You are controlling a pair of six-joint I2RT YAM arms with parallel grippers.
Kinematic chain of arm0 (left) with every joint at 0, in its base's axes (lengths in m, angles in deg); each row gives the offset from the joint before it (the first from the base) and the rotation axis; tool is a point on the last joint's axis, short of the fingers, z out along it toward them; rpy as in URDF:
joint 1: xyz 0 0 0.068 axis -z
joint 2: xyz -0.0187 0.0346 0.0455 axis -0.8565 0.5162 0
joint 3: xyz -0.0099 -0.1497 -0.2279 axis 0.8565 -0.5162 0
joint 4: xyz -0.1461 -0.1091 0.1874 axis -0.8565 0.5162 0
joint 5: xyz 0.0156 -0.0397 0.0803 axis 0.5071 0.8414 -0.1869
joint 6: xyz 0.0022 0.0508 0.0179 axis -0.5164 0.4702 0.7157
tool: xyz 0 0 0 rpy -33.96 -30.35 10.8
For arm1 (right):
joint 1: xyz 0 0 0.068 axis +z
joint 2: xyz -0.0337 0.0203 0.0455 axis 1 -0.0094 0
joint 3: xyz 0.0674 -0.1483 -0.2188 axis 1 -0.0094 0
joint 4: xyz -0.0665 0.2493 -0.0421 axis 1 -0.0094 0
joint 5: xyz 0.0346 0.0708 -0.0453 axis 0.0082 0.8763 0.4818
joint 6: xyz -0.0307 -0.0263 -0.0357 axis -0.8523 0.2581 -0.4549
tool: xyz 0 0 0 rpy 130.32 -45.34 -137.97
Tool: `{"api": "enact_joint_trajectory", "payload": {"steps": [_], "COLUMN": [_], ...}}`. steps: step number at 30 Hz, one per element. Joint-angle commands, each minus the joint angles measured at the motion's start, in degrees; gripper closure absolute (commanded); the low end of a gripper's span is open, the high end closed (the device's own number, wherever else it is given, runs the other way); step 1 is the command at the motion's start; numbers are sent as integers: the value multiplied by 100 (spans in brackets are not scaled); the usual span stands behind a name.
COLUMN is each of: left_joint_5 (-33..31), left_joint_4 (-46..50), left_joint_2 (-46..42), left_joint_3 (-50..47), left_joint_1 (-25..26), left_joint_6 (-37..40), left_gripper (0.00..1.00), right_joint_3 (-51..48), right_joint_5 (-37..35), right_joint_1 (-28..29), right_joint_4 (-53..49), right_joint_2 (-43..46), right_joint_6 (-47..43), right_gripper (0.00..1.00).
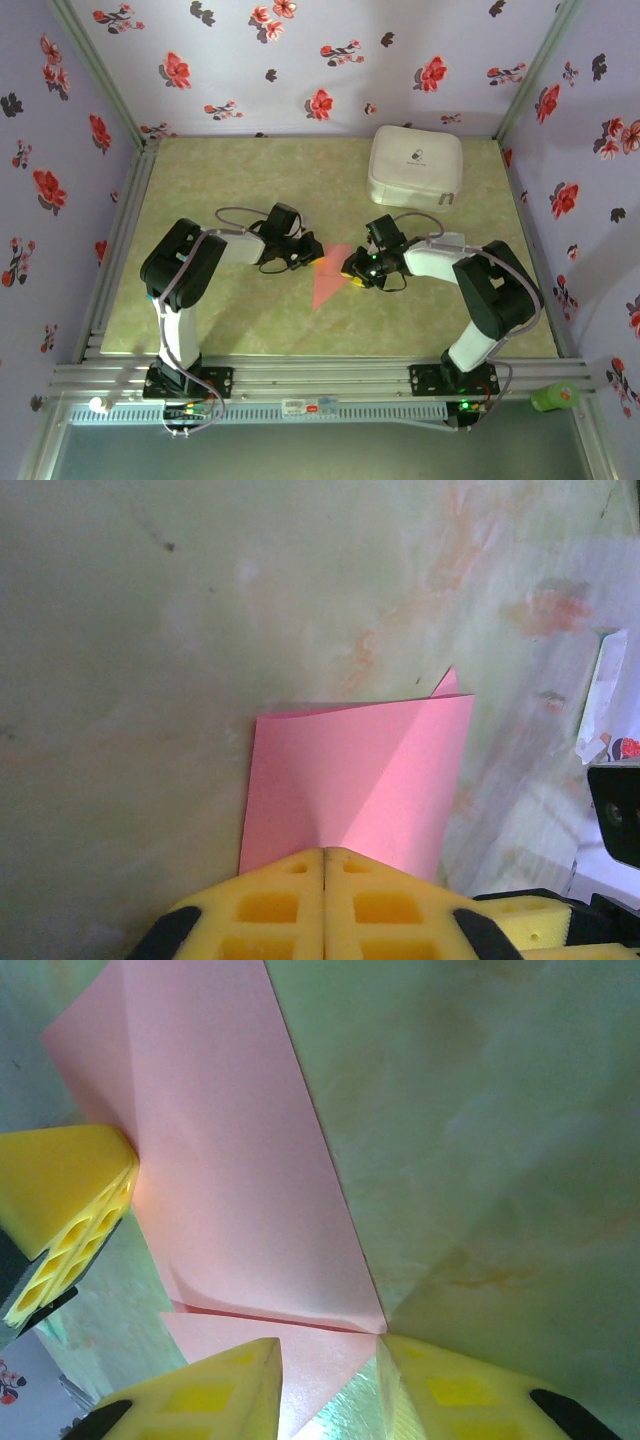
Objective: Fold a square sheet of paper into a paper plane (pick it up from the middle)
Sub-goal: Fold the wing for the fifth time at the center of the table.
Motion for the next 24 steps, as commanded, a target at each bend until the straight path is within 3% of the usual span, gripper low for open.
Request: {"api": "enact_joint_trajectory", "payload": {"steps": [1,6,15,19,24], "left_joint_5": [-279,-266,-267,-267,-241], "left_joint_4": [561,475,437,421,411], "left_joint_2": [234,264,263,280,278], "left_joint_3": [-144,-172,-207,-198,-184], "left_joint_1": [-68,-69,-70,-70,-70], "left_joint_6": [191,144,123,127,121], "left_gripper": [93,93,93,93,93], "right_joint_3": [-28,-63,-263,-197,298], "right_joint_5": [-380,-271,134,-67,-332], "right_joint_1": [50,59,72,54,-125], "right_joint_4": [-322,-71,1485,1296,335], "right_joint_2": [135,-82,-88,25,17], "right_joint_6": [70,138,839,643,-269], "right_gripper": [69,69,68,67,66]}}
